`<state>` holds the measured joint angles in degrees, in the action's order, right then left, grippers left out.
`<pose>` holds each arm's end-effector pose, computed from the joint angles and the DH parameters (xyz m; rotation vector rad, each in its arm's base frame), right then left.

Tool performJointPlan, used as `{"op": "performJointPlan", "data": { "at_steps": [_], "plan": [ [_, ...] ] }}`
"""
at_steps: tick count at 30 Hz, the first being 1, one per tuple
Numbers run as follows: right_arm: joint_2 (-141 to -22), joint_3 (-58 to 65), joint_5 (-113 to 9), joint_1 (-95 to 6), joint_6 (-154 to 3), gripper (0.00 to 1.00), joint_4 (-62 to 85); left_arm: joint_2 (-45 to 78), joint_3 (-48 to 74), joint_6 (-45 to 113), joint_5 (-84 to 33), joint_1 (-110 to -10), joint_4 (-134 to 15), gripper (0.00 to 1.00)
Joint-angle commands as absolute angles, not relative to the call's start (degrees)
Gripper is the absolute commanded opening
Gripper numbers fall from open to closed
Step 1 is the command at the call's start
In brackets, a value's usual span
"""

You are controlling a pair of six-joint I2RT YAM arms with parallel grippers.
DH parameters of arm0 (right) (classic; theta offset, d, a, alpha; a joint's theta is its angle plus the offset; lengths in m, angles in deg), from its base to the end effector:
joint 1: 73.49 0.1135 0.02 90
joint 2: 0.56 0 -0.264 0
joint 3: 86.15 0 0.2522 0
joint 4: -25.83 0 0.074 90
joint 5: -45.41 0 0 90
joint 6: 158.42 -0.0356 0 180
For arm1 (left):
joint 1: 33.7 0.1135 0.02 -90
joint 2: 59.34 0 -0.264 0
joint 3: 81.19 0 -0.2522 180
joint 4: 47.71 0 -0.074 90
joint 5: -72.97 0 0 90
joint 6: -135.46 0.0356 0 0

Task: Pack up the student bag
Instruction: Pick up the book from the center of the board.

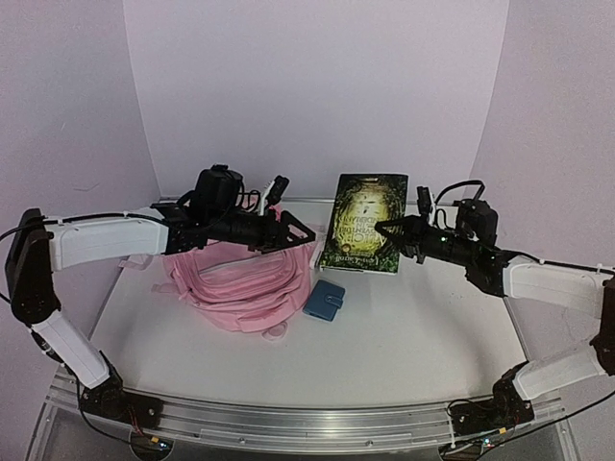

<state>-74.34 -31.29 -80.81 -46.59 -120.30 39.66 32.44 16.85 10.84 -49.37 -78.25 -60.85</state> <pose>0.2466 0.1487 0.2761 -0.1378 1.8907 1.5135 0.2521 -0.2749 0.2938 0.6025 2.1238 -1.3996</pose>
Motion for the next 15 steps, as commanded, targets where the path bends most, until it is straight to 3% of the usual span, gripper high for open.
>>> {"op": "performJointPlan", "data": {
  "at_steps": [1,7,15],
  "plan": [
    [-71.8,-27.7,-74.2,-46.3,-114.4,0.0,36.3,26.8,15.3,27.9,-37.4,-78.3,-79.8,0.7],
    [-71.1,-26.0,-70.6,-46.3,-110.7,0.0,29.2,30.3,14.0,38.9,-16.2,-84.5,-95.0,0.78],
    [-70.8,-26.8,-70.3,-46.3,-110.6,0.0,28.7,34.5,15.5,39.2,2.7,-87.3,-95.1,0.8]
  ]
}}
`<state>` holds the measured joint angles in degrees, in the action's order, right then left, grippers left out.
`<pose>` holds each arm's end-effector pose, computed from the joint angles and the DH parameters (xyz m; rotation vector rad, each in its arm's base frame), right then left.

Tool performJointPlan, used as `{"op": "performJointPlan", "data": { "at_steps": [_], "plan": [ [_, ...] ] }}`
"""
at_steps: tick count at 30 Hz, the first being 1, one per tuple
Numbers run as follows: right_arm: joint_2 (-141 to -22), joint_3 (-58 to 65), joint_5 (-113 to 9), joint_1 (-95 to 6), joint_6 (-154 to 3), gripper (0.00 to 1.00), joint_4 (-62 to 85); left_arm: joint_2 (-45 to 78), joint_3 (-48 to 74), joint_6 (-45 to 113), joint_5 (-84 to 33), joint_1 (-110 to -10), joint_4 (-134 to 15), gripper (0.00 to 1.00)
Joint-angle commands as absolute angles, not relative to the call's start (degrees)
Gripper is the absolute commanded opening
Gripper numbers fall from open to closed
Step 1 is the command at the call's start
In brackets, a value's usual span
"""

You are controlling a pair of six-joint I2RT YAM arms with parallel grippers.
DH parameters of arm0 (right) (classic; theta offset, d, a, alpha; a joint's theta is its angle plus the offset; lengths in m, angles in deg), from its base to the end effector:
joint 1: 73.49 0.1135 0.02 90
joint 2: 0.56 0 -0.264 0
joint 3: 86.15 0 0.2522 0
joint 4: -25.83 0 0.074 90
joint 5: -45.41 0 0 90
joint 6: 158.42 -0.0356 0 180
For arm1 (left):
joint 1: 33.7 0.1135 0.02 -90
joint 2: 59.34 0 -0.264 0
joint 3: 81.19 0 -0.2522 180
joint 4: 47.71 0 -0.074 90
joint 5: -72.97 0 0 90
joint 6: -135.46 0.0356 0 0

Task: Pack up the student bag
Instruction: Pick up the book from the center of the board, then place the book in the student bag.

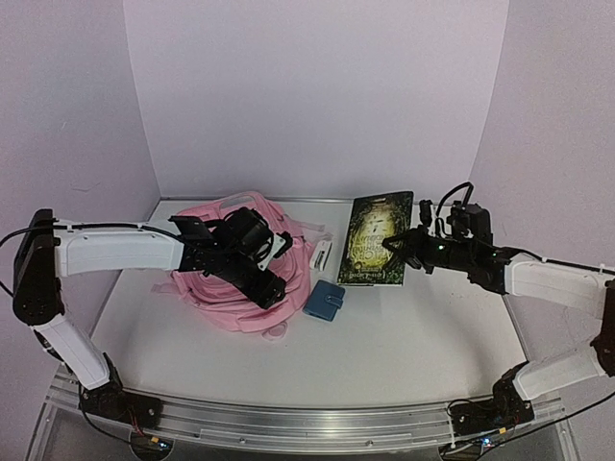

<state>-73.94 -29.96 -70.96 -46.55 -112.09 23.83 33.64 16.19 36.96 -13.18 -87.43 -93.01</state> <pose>0.2473 0.1434 0.2571 -0.0396 2.0807 1.2357 0.2052 -0.2756 0.2414 0.9653 2.3867 -0.3370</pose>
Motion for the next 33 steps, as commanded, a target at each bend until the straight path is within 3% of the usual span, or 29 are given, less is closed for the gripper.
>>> {"op": "performJointPlan", "data": {
  "at_steps": [1,13,18,25,27,32,33],
  "plan": [
    [-70.7,-26.7,-70.4,-46.3,-110.6,0.0,28.6,34.9,15.4,38.9,5.5,-87.3,-95.0,0.8],
    [-70.0,-27.0,-70.9,-46.3,-110.7,0.0,28.3,41.9,13.8,40.6,15.2,-87.2,-94.7,0.79],
    [-69.0,-27.0,-71.2,-46.3,-110.7,0.0,27.9,43.6,12.3,39.6,19.0,-86.8,-94.4,0.63],
    [-68.0,-27.7,-71.0,-46.3,-110.8,0.0,27.5,43.2,11.8,39.7,18.2,-85.0,-93.9,0.51],
    [-67.8,-27.9,-71.0,-46.3,-110.8,0.0,27.4,43.4,12.0,40.1,17.7,-84.3,-93.9,0.44],
    [-67.3,-27.4,-71.3,-46.3,-111.0,0.0,26.5,42.2,11.6,41.1,18.1,-83.6,-93.7,0.04],
    [-67.2,-27.1,-71.6,-46.3,-111.1,0.0,26.0,41.4,11.0,41.4,18.5,-83.6,-93.8,0.01]
  ]
}}
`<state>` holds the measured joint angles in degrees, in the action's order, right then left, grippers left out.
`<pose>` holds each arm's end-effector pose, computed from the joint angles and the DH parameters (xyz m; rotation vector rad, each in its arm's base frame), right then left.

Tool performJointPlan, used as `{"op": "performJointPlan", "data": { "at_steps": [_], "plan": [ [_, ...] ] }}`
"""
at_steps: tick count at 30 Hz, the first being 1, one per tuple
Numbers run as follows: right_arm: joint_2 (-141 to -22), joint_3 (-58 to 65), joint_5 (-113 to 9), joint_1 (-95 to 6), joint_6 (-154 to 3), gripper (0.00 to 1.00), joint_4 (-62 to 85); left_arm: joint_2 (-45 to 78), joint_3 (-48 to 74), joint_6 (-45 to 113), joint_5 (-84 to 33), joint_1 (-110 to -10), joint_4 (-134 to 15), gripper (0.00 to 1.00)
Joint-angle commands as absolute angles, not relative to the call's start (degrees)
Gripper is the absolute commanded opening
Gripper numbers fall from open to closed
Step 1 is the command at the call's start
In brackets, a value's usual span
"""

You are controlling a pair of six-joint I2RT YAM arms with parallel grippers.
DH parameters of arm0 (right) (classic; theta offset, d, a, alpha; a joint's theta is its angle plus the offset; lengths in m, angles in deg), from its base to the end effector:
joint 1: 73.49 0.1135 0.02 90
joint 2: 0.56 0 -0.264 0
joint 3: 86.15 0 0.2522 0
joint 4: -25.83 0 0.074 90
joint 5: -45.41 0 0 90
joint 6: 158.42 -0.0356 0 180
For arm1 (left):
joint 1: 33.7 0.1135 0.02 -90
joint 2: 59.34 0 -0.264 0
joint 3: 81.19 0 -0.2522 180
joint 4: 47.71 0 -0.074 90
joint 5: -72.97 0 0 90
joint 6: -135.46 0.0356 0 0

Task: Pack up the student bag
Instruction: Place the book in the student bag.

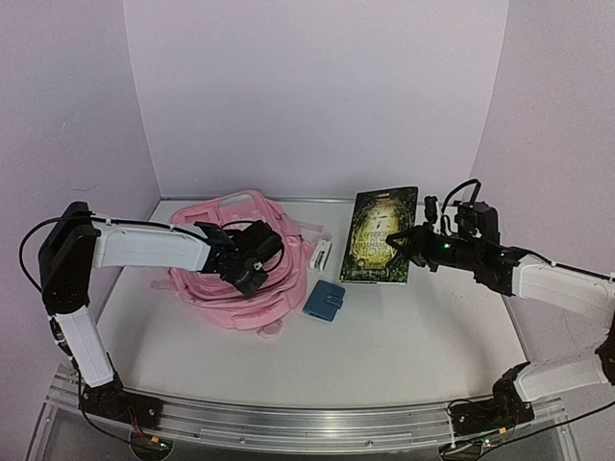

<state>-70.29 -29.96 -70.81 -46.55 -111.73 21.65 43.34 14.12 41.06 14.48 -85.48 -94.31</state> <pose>0.2377 0.1384 0.2699 -0.0526 2.0517 1.2356 0.2389 -0.2734 0.1989 0.8513 2.3326 0.3537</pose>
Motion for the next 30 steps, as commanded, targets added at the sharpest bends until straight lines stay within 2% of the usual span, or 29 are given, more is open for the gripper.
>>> {"op": "performJointPlan", "data": {
  "at_steps": [1,10,17,25,30],
  "plan": [
    [-67.2,-26.7,-72.1,-46.3,-111.2,0.0,25.6,40.6,10.3,41.7,18.8,-83.4,-94.1,0.0],
    [-71.7,-23.2,-83.8,-45.3,-115.5,0.0,23.8,32.7,-2.0,47.0,10.7,-81.5,-98.7,0.0],
    [-79.5,-17.9,-89.2,-37.6,-119.1,0.0,24.0,30.8,-9.3,49.2,-2.6,-77.8,-101.7,0.0],
    [-89.9,-11.4,-92.2,-30.6,-123.4,0.0,27.2,27.4,-7.0,47.8,-15.6,-76.8,-98.5,0.0],
    [-97.6,-7.3,-92.5,-28.3,-126.9,0.0,30.5,23.0,-1.0,46.3,-22.3,-76.9,-93.1,0.0]
  ]
}}
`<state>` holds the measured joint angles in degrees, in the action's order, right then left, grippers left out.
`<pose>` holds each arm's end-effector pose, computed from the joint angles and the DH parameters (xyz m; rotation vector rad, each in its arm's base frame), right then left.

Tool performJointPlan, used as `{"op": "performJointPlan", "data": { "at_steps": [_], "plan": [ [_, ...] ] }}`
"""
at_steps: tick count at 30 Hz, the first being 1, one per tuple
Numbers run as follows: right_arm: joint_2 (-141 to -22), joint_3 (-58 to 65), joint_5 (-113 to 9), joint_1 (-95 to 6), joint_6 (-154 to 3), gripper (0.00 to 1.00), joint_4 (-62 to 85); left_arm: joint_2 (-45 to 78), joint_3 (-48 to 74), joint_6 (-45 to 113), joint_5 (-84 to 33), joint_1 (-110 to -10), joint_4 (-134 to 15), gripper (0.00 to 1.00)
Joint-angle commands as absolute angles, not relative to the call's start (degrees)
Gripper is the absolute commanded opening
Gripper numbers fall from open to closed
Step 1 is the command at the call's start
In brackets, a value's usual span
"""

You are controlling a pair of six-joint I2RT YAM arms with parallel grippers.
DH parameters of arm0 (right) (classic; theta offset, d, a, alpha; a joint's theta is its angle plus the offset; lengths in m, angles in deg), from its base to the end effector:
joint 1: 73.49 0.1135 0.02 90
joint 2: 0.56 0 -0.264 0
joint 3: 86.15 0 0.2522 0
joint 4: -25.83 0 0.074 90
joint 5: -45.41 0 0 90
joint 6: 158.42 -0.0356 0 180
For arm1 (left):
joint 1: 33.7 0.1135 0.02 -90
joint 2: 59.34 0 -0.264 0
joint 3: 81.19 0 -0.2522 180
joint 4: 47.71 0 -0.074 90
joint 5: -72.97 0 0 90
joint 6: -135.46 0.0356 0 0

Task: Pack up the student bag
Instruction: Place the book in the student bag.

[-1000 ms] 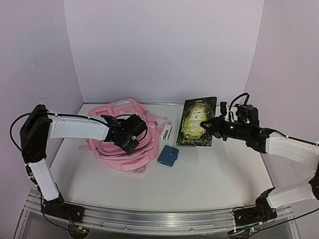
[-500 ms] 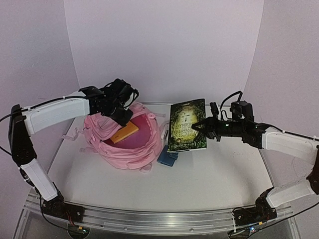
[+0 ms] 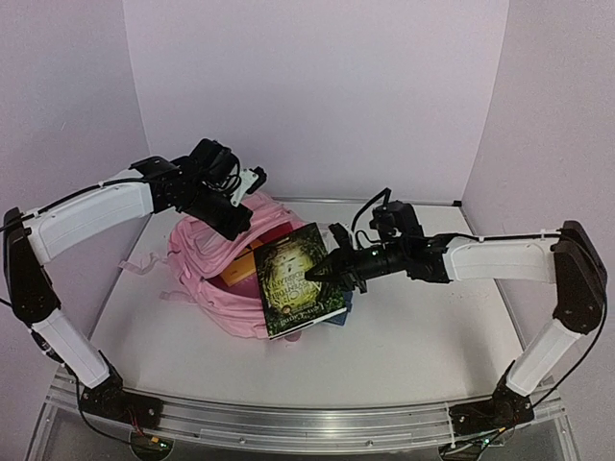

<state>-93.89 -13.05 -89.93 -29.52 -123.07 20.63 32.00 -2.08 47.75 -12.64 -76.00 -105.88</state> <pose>0.2425 0.2691 0.2473 -0.3973 2.3885 1.7592 0.2587 -0.2317 0.3371 0.8888 2.2602 -0.2263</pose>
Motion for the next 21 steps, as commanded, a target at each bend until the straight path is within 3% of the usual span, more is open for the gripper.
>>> {"op": "performJointPlan", "data": {
  "at_steps": [1,17,21],
  "plan": [
    [-98.9,-6.6,-92.3,-28.1,-127.8,0.0,31.3,22.2,0.0,46.2,-22.7,-76.9,-92.3,0.0],
    [-118.5,4.3,-83.5,-26.9,-136.6,0.0,45.0,17.6,9.2,46.0,-28.2,-76.2,-84.8,0.0],
    [-121.7,6.0,-79.3,-26.9,-135.4,0.08,47.1,18.3,9.4,46.0,-29.0,-75.8,-84.5,0.0]
  ]
}}
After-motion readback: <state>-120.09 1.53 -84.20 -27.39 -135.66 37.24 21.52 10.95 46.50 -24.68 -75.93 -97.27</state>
